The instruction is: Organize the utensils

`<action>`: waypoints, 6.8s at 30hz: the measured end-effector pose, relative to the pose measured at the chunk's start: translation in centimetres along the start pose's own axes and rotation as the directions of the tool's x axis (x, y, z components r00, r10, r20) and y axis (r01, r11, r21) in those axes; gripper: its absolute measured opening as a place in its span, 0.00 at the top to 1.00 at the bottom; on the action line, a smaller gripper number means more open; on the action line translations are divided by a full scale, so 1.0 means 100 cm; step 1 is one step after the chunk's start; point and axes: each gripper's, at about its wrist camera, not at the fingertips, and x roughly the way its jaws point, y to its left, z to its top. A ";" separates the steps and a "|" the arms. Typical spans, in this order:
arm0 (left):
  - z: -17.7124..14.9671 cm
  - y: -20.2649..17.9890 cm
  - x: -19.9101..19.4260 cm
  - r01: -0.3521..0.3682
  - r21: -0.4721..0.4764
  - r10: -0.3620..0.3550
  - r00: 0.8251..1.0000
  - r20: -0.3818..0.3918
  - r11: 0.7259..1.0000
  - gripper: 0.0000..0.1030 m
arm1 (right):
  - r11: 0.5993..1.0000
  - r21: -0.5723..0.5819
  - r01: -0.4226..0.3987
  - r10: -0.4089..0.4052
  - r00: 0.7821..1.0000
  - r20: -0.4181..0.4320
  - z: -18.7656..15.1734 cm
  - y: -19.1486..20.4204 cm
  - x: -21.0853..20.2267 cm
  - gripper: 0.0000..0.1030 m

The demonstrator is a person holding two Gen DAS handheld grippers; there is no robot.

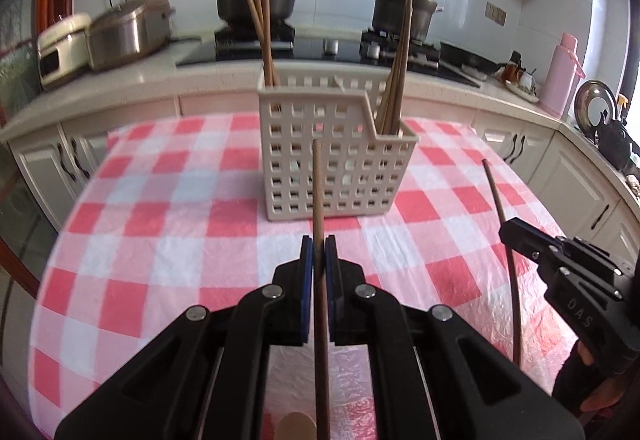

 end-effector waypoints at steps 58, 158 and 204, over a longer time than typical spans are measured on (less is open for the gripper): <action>0.086 0.003 -0.107 0.017 0.076 -0.039 0.952 0.304 0.997 0.94 | 0.990 -0.141 0.005 0.040 0.949 0.313 0.107 0.043 -0.056 0.94; -0.105 0.025 -0.059 -0.146 0.119 0.148 0.989 -0.014 0.982 0.10 | 0.994 0.112 0.007 -0.005 1.000 -0.016 -0.079 0.013 -0.043 0.18; -0.102 0.046 -0.024 -0.020 -0.003 0.019 0.984 -0.179 1.000 0.70 | 0.994 0.113 -0.004 0.017 0.993 -0.114 -0.086 0.028 -0.024 0.18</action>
